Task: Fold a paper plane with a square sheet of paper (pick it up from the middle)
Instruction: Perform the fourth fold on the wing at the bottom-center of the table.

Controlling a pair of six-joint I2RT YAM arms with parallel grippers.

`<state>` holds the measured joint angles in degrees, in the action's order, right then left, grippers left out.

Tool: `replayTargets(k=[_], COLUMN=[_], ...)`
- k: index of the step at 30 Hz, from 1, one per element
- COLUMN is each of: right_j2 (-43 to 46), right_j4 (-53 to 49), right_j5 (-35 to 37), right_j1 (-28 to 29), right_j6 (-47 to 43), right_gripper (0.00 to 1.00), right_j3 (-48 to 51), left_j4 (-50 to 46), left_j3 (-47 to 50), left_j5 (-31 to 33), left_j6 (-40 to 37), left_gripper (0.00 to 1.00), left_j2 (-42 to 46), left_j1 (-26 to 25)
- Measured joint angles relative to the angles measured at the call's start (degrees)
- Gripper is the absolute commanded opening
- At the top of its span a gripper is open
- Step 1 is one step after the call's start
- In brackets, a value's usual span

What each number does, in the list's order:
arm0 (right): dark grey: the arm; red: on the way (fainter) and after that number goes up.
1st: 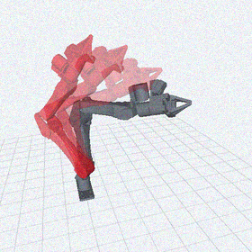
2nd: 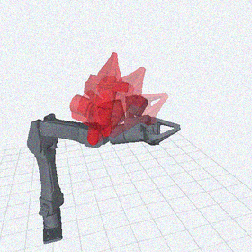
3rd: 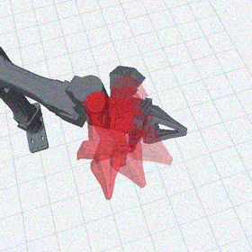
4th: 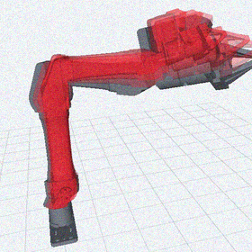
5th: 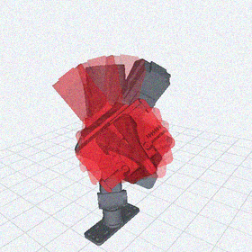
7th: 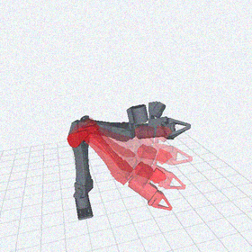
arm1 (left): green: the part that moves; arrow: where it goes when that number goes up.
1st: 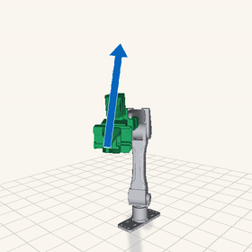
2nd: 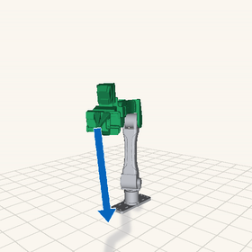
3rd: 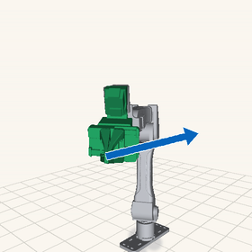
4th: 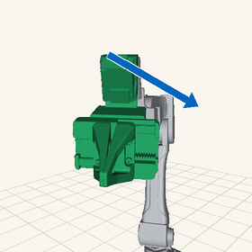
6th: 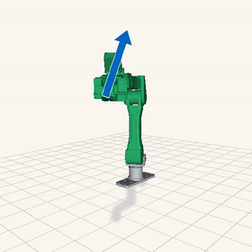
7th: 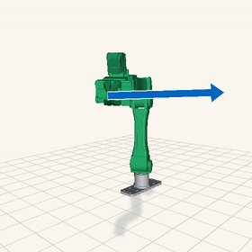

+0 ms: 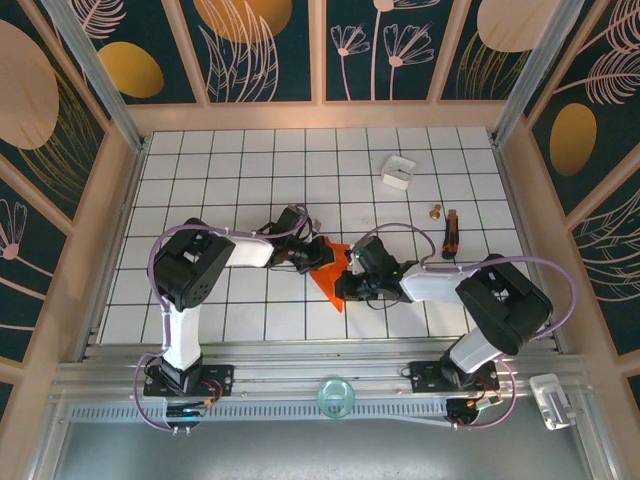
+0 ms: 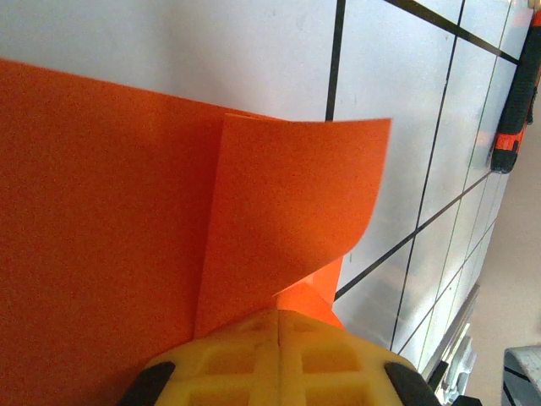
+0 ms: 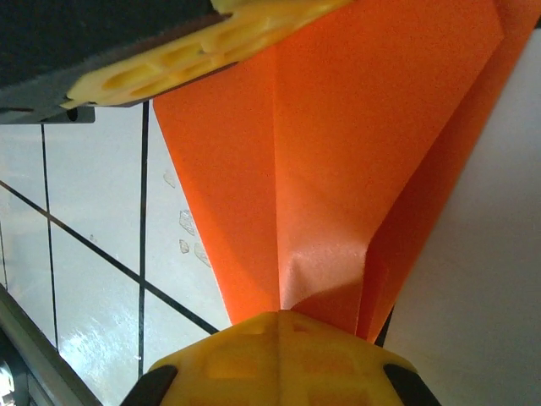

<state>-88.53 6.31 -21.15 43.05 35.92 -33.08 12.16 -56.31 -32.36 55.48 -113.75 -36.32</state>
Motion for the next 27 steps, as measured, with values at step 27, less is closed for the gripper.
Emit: replayTargets(k=[27], right_j2=[16.2], right_j4=[-6.16], right_j5=[1.51], right_j1=[3.72], right_j6=[4.92], right_gripper=[0.0], right_j3=[7.5], left_j4=[-0.11], left_j3=[0.0], left_j5=[-0.02], left_j6=[-0.83], left_gripper=[0.01], left_j2=[0.0], left_j1=[0.0])
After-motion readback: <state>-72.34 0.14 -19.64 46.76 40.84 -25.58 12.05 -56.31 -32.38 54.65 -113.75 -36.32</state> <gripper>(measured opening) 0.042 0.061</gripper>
